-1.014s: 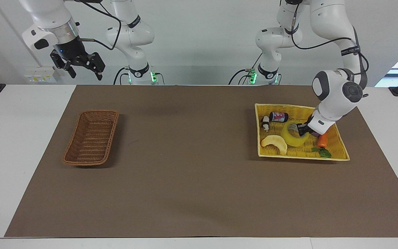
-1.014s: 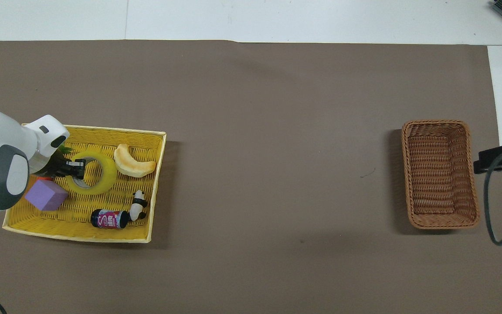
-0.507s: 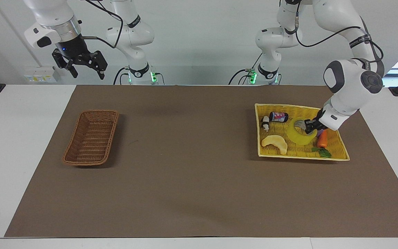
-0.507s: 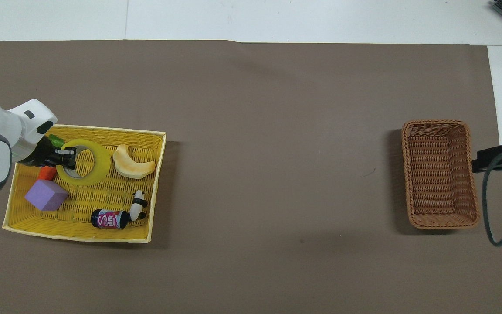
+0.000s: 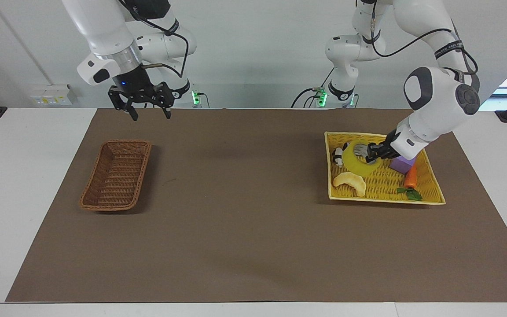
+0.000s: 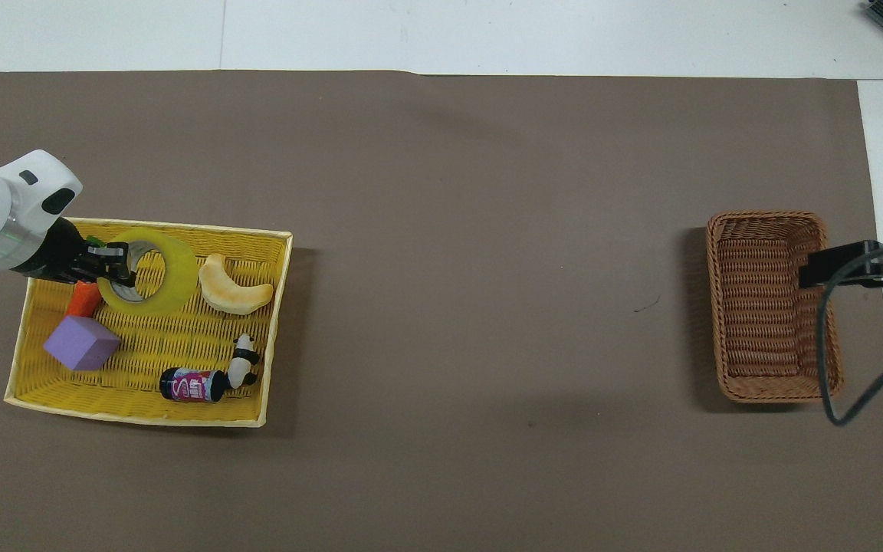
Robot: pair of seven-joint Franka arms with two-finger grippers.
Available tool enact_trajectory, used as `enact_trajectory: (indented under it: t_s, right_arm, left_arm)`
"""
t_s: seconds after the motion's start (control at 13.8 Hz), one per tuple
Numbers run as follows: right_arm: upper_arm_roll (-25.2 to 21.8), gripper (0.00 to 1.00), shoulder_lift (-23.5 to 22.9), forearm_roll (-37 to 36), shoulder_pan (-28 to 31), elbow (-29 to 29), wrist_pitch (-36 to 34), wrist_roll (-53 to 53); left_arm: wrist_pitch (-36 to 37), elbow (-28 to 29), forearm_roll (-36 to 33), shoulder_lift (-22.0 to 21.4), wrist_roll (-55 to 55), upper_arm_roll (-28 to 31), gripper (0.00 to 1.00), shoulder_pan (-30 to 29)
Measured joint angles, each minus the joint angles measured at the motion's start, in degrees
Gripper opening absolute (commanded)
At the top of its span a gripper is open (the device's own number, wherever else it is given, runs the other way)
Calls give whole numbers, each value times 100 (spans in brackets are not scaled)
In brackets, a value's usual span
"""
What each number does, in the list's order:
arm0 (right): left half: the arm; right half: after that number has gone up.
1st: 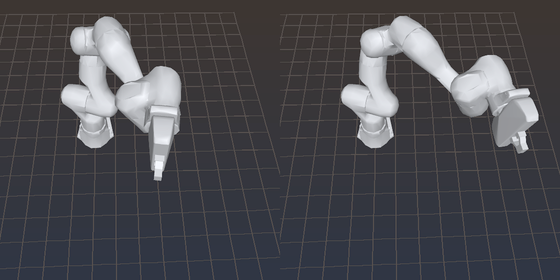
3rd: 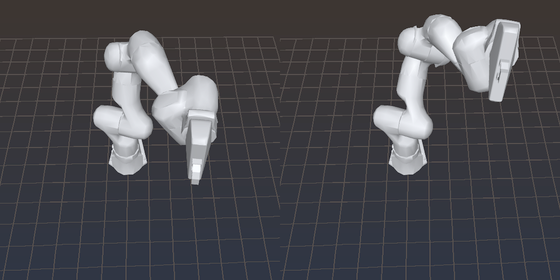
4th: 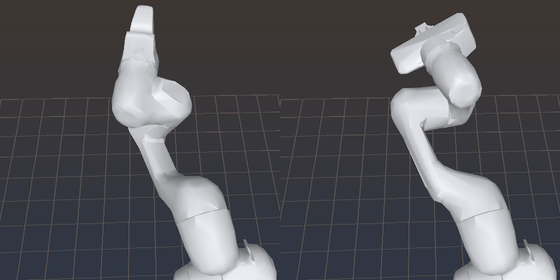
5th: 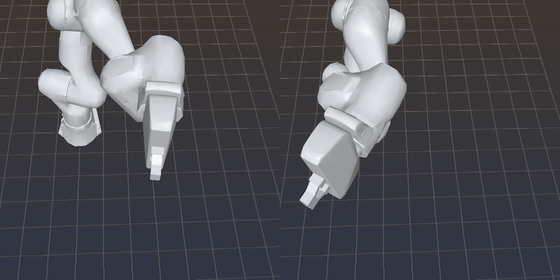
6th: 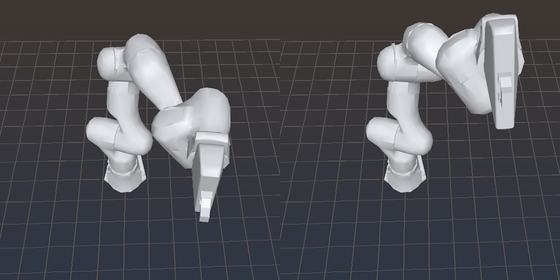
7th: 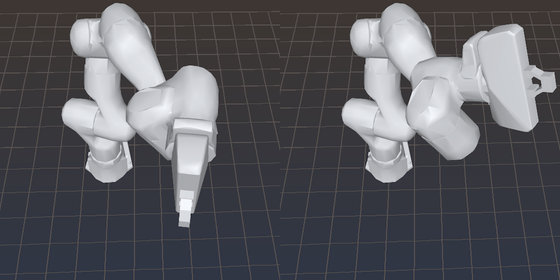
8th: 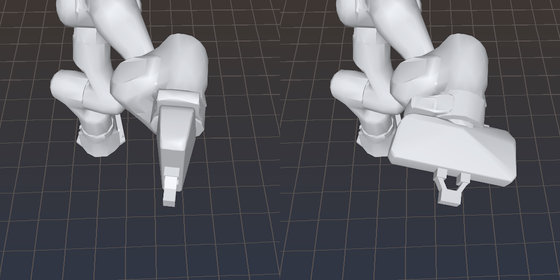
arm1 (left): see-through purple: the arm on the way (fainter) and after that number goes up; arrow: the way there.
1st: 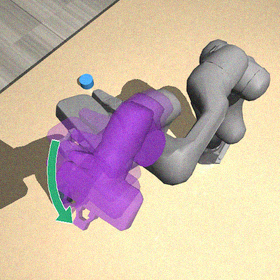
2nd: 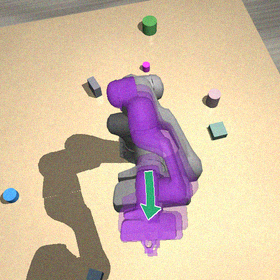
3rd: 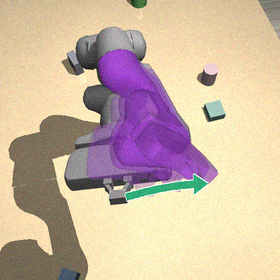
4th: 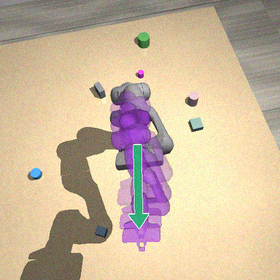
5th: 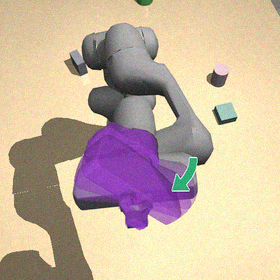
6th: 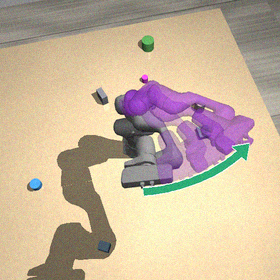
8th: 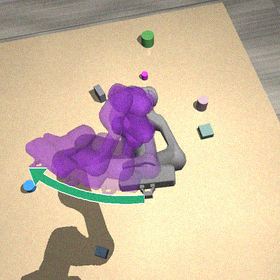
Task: Move tape to another basket
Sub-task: 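Carry the tape with the left gripper while the right gripper reaches it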
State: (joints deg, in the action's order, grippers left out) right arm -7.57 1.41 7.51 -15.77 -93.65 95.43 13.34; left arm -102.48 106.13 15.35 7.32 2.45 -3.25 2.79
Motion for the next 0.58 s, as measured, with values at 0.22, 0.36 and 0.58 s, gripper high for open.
enact_trajectory:
  t_s: [0.22, 0.36, 0.58]
  right_arm:
    - [19, 100, -315, 353, -551, -29, 586, 1048]
    - [28, 100, -568, 663, -905, -40, 982, 1526]
    - [30, 100, -976, 1454, -1280, -63, 1652, 2072]
  left_arm:
    - [-21, -1, 329, -16, 451, -42, 0, 566]
    - [-21, 0, 582, -46, 645, -49, 0, 862]
    - [-185, 1, 884, -82, 871, -49, 0, 1246]
